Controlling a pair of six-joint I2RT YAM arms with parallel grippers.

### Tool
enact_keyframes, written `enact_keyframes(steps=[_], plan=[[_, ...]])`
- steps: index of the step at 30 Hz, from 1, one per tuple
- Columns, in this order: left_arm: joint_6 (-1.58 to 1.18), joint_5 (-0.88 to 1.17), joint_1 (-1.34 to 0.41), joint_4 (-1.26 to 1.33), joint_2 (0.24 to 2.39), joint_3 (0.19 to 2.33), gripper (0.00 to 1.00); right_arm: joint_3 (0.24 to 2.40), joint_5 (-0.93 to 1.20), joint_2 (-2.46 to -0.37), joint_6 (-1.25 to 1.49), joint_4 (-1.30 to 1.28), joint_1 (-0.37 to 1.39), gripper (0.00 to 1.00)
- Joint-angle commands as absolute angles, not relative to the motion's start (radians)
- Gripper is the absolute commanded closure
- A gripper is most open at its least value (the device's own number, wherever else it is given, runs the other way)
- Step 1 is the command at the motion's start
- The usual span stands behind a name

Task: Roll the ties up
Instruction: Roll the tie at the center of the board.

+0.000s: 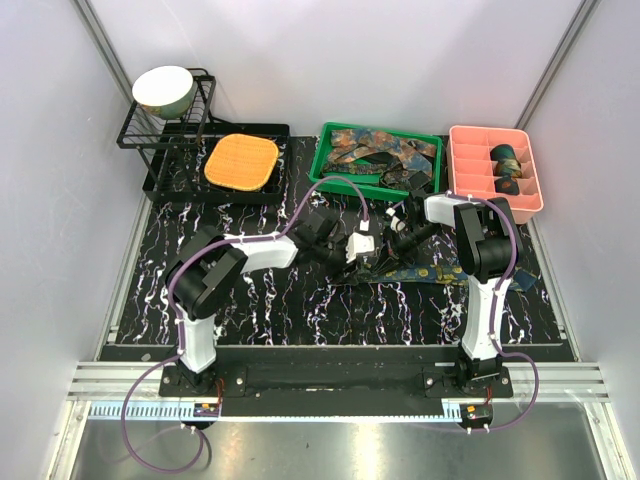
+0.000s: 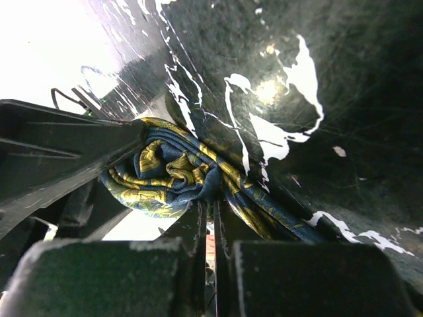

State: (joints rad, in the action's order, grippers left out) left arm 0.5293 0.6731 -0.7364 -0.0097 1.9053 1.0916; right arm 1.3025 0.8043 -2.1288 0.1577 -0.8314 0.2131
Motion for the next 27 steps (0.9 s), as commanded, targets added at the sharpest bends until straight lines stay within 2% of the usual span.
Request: enact_keyframes(steps=[1,4,7,19,27], plan=[[0.560,0.680,-0.736,-0.008,1.904,1.104,0.52,1.258,0.479,-2.218,0.130,-0.718,0.227,1.00],[0.517,0.699,-0.736,0.049,1.876,1.114,0.60,1.258,0.479,-2.220,0.129,-0.718,0.229,1.00],[0.456,0.706,-0.738,0.080,1.861,1.144,0.62,1.256,0.476,-2.218,0.130,-0.718,0.229,1.00],[0.313,0.746,-0.811,0.107,2.000,1.282,0.62,1.252,0.474,-2.218,0.135,-0.709,0.232,1.00],[0.296,0.723,-0.824,0.149,2.086,1.273,0.59,1.247,0.477,-2.217,0.138,-0.701,0.230,1.00]])
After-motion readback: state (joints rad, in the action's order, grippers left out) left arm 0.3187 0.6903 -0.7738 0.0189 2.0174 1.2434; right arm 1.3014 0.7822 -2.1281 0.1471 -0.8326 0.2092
